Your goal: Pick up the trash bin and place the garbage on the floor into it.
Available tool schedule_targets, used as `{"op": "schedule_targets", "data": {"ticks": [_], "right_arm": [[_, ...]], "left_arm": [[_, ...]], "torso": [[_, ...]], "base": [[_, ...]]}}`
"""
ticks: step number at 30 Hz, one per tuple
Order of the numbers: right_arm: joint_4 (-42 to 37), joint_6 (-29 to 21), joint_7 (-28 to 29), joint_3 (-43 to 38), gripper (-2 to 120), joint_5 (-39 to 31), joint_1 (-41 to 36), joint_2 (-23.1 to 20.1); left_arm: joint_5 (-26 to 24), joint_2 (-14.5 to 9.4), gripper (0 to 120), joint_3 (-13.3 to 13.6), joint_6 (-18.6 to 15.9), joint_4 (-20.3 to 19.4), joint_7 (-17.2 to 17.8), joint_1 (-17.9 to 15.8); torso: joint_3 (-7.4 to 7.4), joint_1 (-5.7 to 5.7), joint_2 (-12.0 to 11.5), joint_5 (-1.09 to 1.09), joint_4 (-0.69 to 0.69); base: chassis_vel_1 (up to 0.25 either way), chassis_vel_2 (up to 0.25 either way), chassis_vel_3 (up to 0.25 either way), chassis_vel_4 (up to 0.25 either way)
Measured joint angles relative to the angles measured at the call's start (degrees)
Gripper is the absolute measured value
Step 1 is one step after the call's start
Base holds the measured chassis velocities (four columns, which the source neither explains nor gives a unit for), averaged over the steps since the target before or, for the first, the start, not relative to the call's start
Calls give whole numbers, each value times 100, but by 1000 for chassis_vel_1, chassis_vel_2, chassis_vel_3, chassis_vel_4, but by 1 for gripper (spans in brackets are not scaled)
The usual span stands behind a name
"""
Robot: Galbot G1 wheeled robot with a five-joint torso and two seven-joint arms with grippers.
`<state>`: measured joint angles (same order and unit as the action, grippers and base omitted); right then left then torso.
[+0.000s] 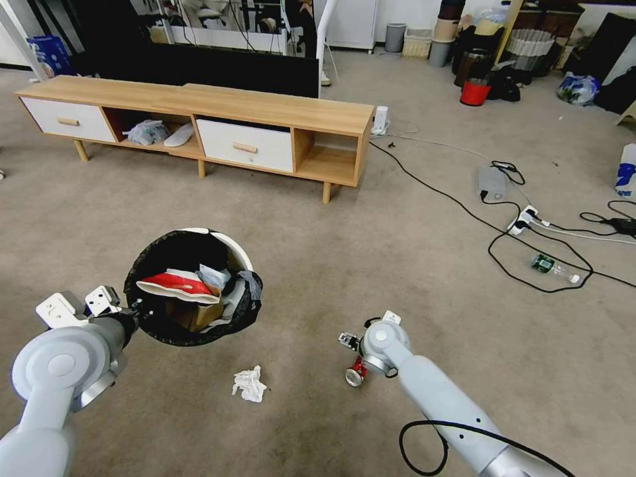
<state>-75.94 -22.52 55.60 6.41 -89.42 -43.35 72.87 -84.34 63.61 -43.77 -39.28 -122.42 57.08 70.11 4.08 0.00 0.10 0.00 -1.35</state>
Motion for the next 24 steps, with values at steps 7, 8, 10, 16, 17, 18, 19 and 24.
{"op": "schedule_targets", "data": {"ticks": [7, 8, 10, 16, 17, 18, 19, 24], "right_arm": [[362, 0, -165, -54, 100, 279, -21, 117], [410, 0, -185, -51, 100, 312, -17, 131], [454, 0, -214, -40, 100, 349, -9, 148], [658, -1, -293, -18, 100, 466, 58, 250], [658, -1, -293, -18, 100, 466, 58, 250], [665, -1, -299, -2, 100, 471, 78, 262], [665, -1, -301, 32, 100, 471, 107, 277], [676, 0, -303, 86, 100, 490, 132, 320]], "left_arm": [[25, -1, 0, -24, 0, 19, -29, 33], [23, -10, 0, -36, 0, 19, -31, 36], [22, -24, 0, -54, 1, 25, -34, 38], [8, -44, 0, -86, 1, 34, -45, 55], [8, -44, 0, -86, 1, 34, -45, 55], [6, -44, 0, -90, 1, 34, -49, 59], [5, -44, 0, -97, 1, 34, -52, 65], [0, -46, 0, -118, 1, 33, -54, 69]], "torso": [[0, 0, 0, 0, 0], [0, 0, 0, 0, 0], [0, 0, 0, 0, 0], [0, 0, 0, 0, 0], [0, 0, 0, 0, 0], [0, 0, 0, 0, 0], [0, 0, 0, 0, 0], [0, 0, 0, 0, 0]], "base": [[0, 0, 0, 0], [0, 0, 0, 0], [0, 0, 0, 0], [0, 0, 0, 0], [0, 0, 0, 0], [0, 0, 0, 0], [0, 0, 0, 0], [0, 0, 0, 0]]}}
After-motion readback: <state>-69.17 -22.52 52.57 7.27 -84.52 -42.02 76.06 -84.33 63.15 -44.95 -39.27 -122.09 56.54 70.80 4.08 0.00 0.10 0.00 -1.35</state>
